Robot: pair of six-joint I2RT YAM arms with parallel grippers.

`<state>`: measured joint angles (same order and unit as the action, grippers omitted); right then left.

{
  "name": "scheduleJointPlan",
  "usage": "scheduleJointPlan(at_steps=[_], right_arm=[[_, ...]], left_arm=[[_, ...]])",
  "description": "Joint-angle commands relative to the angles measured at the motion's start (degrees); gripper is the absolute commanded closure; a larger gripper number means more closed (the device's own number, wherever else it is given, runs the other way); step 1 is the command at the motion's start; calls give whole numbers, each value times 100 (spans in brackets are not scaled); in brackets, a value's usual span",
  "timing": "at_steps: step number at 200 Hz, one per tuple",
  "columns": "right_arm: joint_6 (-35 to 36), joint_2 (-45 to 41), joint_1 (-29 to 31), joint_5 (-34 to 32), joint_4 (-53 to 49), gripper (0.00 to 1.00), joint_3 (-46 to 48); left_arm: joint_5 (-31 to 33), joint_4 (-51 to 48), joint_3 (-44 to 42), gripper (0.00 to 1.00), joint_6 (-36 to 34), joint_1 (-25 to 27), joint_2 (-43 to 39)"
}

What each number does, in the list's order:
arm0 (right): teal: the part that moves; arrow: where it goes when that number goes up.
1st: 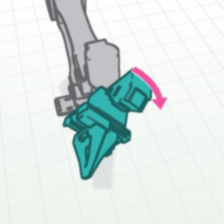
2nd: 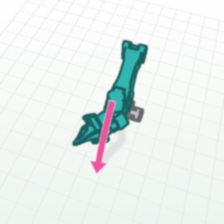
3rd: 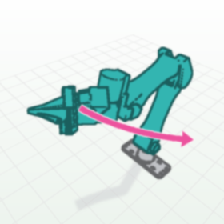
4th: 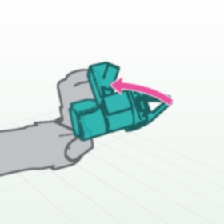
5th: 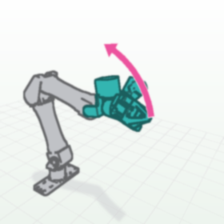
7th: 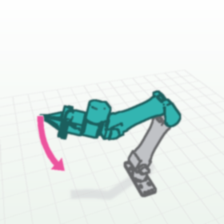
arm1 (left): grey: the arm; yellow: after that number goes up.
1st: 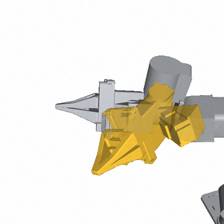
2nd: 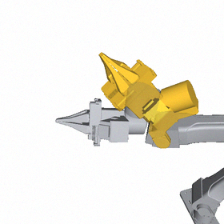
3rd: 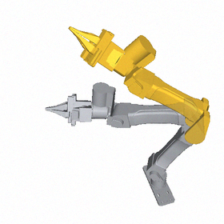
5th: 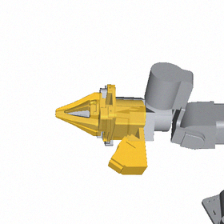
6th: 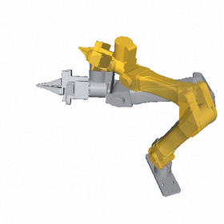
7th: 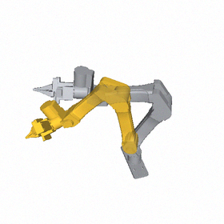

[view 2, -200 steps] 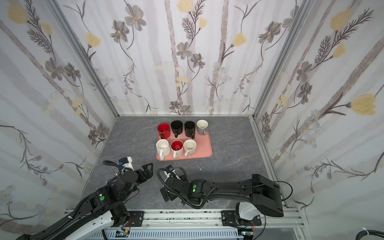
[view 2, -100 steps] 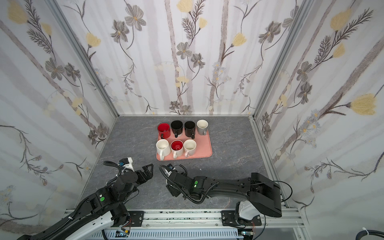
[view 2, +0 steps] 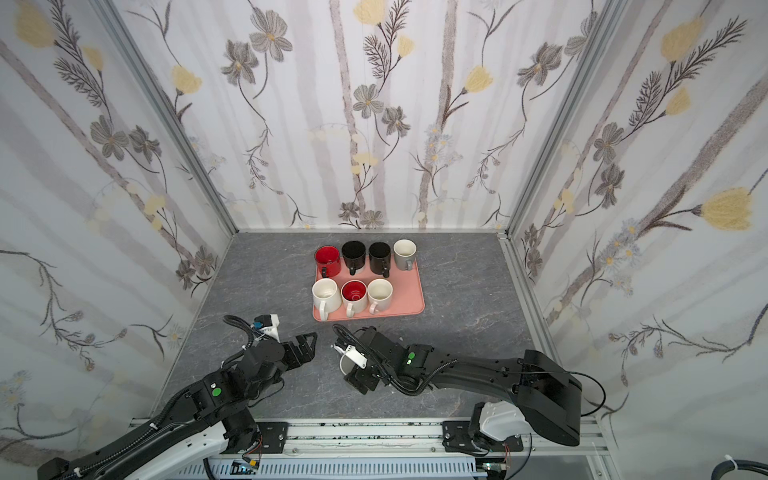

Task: Turn the mug right side up

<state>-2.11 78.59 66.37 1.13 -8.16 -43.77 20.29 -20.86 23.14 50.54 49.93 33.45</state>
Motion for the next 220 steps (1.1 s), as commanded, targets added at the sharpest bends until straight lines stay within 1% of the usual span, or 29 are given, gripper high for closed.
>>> scheduleJointPlan(at_steps=[1, 8, 23, 53, 76, 99, 119, 126, 135, 144, 157, 190, 220], right_arm=[[37, -8, 8, -62, -22, 2, 229], [-11, -42, 12, -83, 20, 0, 269], [-147, -110, 38, -199, 85, 0, 365], [-619, -270, 52, -791, 206, 0, 630], [-941, -509, 41, -1113, 284, 0, 881], [-1115, -804, 32, -1060, 389, 0, 1101], [-1212, -951, 35, -1000, 459, 0, 1209], [-1221, -976, 26, -1001, 488, 0, 1224], [-1246, -977, 25, -1031, 514, 0, 1239], [-1257, -962, 15, -1074, 534, 0, 1234], [-1275, -929, -17, -1155, 549, 0, 1213], [-1288, -898, -144, -1255, 622, 0, 1198], [-1350, -820, -332, -1380, 666, 0, 1172]], left_arm=[[-247, 585, -42, 0, -310, -1, 164], [-326, 711, -68, 0, -366, -1, 231], [-433, 1014, -88, 0, -470, -1, 485], [-425, 1443, 35, 0, -683, -10, 1432], [-423, 1688, 181, 0, -799, -26, 2163], [-371, 1895, 310, 0, -848, -28, 2660], [-475, 2103, 379, 0, -906, -36, 2917], [-485, 2069, 412, 2, -915, -29, 3006], [-473, 1968, 462, 8, -908, -34, 3114], [-482, 1862, 457, 13, -898, -29, 3174], [-519, 1748, 378, 17, -856, -31, 3141], [-857, 1782, -124, 19, -631, 9, 2579], [-1172, 1739, -398, 21, -375, 103, 2146]])
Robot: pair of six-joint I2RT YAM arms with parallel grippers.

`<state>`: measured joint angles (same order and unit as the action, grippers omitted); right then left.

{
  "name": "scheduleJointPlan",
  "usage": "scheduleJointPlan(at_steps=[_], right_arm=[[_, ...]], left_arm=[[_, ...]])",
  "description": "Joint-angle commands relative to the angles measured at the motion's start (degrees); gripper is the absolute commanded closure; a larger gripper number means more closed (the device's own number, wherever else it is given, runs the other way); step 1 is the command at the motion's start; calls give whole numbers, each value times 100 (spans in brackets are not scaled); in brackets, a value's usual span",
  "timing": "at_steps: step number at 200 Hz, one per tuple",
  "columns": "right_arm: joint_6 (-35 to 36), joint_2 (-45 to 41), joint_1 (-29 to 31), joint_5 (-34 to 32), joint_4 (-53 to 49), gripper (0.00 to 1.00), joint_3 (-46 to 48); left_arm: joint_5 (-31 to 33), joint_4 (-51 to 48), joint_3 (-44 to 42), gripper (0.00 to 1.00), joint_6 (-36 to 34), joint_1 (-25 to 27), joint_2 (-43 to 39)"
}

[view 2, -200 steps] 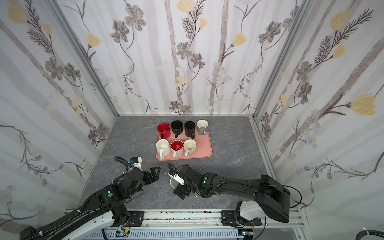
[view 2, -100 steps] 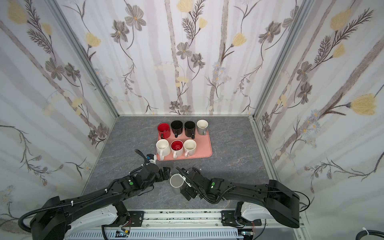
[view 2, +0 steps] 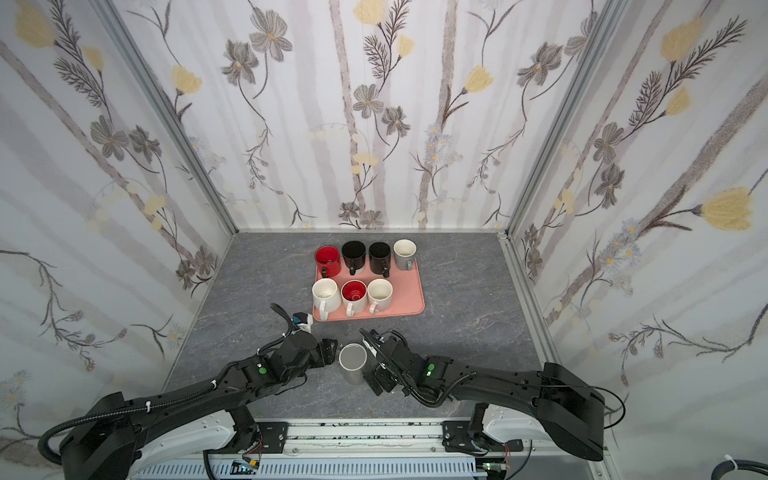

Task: Turn the mug right side up

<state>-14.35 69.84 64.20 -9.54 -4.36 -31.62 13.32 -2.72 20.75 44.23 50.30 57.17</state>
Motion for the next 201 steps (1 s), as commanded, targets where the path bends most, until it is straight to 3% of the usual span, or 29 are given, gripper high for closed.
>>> scheduleJointPlan(at_steps=[1, 58, 115, 139, 164, 181, 201], right_arm=[[-132, 59, -126, -317, 282, 0, -45], [-165, 108, -406, -443, 361, 0, -116], [-351, -483, -434, -603, 316, 0, 11], [-500, -792, -492, -723, 314, 0, 152], [-600, -1059, -582, -731, 322, 0, 276], [-622, -1193, -650, -715, 315, 0, 330], [-630, -1310, -707, -677, 263, 0, 357]], left_arm=[[-482, -77, -169, 21, 268, 66, -238], [-699, -274, -399, 24, 892, 579, -744], [659, -1313, 96, 19, 807, 1423, -1349], [1204, -1305, 448, 20, 524, 1972, -867], [1701, -1273, 882, 33, 147, 2486, -19], [1855, -1292, 1106, 42, -73, 2555, 454], [1934, -1284, 1201, 43, -183, 2549, 710]])
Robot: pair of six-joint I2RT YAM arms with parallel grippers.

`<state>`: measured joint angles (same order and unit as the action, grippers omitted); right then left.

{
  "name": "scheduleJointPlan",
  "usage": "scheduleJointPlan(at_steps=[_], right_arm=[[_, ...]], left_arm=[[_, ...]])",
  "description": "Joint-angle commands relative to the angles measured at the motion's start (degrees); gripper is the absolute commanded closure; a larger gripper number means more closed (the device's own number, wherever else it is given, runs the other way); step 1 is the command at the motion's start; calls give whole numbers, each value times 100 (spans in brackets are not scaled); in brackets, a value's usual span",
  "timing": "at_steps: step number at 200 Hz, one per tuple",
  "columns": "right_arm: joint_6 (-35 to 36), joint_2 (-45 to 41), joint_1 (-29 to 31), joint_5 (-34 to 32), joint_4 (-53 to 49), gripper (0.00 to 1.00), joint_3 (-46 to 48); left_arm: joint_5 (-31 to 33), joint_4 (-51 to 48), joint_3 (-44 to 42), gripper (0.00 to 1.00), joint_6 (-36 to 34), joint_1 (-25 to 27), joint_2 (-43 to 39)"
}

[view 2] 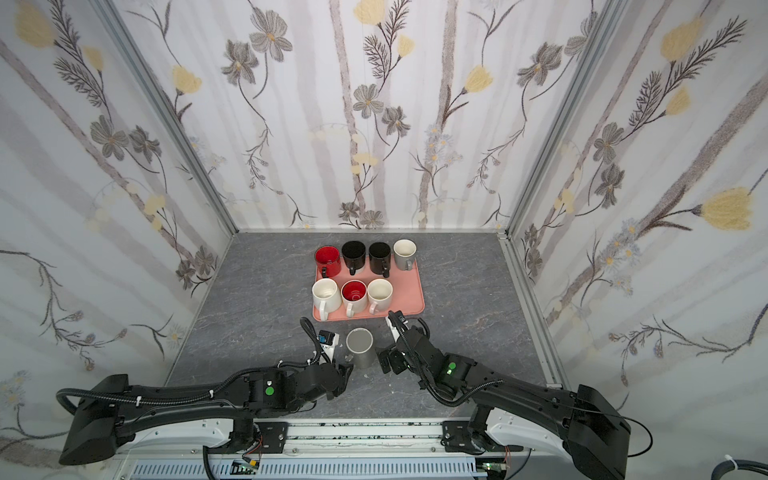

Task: Turn the mug right side up
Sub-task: 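Close the left gripper on the grey mug's handle while the right gripper opens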

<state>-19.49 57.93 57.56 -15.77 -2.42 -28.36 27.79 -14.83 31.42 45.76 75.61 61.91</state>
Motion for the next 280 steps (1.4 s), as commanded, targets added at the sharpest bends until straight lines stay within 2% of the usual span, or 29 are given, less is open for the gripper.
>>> scheduleJointPlan(at_steps=[1, 83, 148, 229, 280], right_arm=[[-116, -119, -43, -54, 68, 0, 31], [-118, -301, -109, -49, 31, 0, 58], [-134, -330, -122, -31, 13, 0, 62], [-185, -309, -157, -6, 57, 0, 80], [-302, -326, -157, -48, 74, 0, 88]], left_arm=[[489, -73, 140, 42, -342, 21, 244], [271, 81, 300, 58, -603, -116, 905], [150, 351, 241, 54, -821, -319, 916], [77, 673, 169, 76, -1102, -354, 998], [138, 761, 101, 83, -1223, -349, 997]])
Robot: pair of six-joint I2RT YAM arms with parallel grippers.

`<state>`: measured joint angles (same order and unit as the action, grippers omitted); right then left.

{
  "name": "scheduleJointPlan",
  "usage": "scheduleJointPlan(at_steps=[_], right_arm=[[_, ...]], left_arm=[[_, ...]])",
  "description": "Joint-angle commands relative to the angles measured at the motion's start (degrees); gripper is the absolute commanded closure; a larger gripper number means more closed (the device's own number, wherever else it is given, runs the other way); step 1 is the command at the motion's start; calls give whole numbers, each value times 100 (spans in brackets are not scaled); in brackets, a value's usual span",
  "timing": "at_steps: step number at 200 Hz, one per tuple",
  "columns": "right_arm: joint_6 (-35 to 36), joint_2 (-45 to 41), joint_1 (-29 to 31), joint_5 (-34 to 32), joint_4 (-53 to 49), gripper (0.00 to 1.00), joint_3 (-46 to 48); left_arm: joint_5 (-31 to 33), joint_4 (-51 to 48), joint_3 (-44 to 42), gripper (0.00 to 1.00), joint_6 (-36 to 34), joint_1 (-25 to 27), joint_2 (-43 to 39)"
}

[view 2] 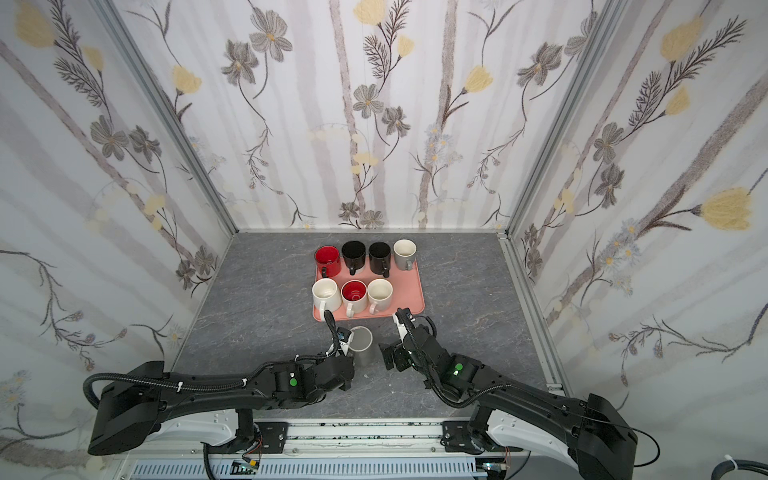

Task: Turn the mug right side up
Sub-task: 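Close the left gripper on the grey mug's handle while the right gripper opens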

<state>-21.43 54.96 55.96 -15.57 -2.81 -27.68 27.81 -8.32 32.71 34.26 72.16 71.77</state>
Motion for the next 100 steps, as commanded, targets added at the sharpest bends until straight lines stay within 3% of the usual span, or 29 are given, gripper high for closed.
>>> scheduleJointPlan(at_steps=[1, 29, 46, 100], right_arm=[[-112, -34, 2, -64, 114, 0, 23], [-135, -19, -7, 54, 184, 0, 26], [-137, -25, -15, 100, 231, 0, 51], [-199, -295, -20, 242, 462, 0, 186]], left_arm=[[132, 106, -28, 83, -80, -6, 8], [182, 160, -73, 90, -133, -5, 4], [256, 172, -89, 100, -170, -2, -6], [337, 483, -321, 100, -315, -4, -476]])
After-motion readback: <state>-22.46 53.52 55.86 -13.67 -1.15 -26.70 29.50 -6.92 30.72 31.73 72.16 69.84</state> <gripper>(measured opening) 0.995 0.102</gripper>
